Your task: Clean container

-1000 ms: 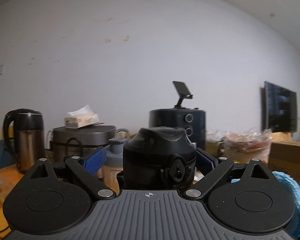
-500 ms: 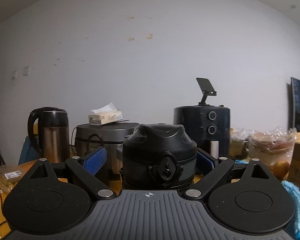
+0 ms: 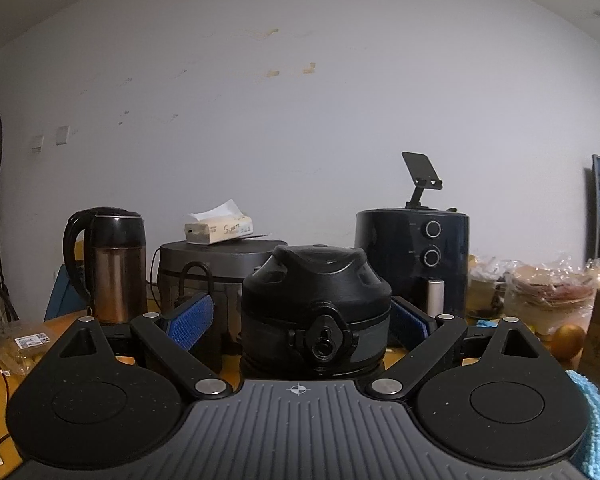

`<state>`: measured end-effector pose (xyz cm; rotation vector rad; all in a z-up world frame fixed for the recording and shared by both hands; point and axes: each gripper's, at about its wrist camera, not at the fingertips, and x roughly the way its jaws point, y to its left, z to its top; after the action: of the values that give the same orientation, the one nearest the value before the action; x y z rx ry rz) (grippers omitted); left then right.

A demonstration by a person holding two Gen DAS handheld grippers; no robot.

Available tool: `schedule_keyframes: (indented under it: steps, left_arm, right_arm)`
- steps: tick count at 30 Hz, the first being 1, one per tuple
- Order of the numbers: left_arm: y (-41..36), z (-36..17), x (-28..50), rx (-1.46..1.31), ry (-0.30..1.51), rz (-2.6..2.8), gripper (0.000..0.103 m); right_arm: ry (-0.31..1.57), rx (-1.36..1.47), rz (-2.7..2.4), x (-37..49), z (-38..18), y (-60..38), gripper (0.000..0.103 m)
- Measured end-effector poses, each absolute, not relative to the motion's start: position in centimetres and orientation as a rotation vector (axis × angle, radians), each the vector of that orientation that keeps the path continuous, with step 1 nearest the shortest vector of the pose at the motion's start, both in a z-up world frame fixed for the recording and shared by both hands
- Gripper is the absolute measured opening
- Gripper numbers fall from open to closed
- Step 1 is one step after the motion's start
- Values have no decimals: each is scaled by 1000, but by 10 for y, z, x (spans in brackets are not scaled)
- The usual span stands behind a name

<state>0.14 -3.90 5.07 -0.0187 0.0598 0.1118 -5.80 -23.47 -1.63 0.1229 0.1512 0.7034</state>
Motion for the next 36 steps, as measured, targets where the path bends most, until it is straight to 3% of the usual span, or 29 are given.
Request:
schedule_keyframes:
  steps: [3, 6, 36]
  left_arm:
    - [-39, 51, 2, -21, 71, 122, 90]
    - [-41, 51, 1, -11, 74, 109, 68]
    - [-12, 43, 2, 20, 48, -115, 68]
  right_arm:
    - [151, 123, 704, -59, -16, -235, 12]
    - [152, 124, 704, -58, -16, -236, 12]
    - [157, 132, 708, -58, -17, -239, 12]
